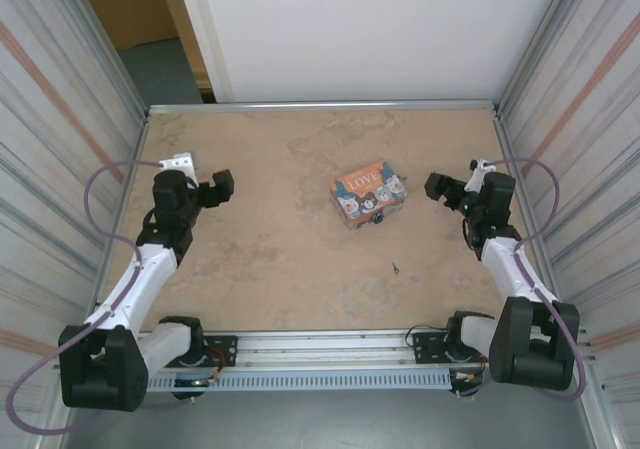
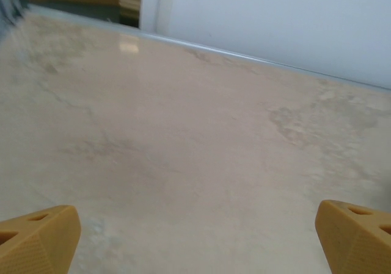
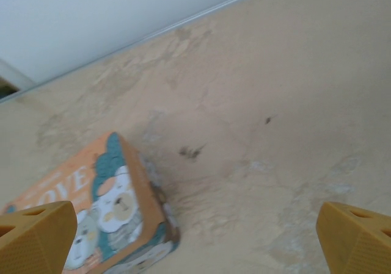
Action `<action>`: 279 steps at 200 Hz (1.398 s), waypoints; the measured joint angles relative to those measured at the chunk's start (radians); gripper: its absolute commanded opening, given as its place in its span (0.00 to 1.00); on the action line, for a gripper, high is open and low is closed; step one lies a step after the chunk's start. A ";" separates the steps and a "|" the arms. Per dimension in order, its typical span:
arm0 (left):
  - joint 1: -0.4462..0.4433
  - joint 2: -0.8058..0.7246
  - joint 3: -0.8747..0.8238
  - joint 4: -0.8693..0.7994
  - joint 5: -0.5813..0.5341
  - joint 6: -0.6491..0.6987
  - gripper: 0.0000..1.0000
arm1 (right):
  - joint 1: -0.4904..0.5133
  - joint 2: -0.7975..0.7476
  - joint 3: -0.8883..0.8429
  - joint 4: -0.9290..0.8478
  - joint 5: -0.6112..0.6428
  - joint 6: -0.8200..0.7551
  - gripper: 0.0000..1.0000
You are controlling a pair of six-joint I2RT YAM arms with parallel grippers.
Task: Unlock a padlock with a key
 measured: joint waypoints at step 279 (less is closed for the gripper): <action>-0.597 0.872 0.479 0.171 0.381 -0.578 0.99 | 0.216 0.568 0.417 -0.281 -0.315 -0.072 0.99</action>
